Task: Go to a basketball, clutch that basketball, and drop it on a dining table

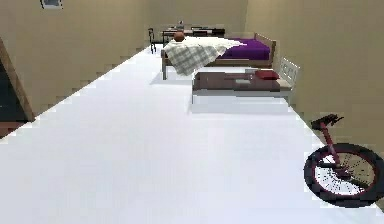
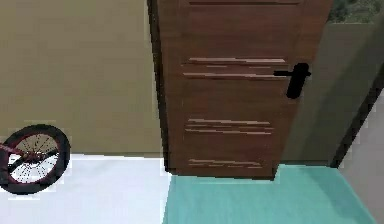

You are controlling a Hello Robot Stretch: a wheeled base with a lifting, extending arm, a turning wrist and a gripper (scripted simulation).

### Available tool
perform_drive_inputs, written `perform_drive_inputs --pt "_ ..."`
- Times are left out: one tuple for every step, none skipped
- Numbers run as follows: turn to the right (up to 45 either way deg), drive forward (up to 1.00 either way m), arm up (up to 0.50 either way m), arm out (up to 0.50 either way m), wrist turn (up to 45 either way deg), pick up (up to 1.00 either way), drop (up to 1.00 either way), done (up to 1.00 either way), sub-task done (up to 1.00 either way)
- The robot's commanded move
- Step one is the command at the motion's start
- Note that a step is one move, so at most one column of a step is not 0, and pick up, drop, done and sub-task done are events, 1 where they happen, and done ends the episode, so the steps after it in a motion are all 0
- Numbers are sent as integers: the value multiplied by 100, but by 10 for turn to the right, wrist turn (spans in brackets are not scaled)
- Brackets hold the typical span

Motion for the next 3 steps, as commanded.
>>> perform_drive_inputs --pt "0 45 0 0 0 0 0 0 0" --pt "-90 0 0 0 0 0 0 0 0" --pt "-30 0 0 0 0 0 0 0 0"
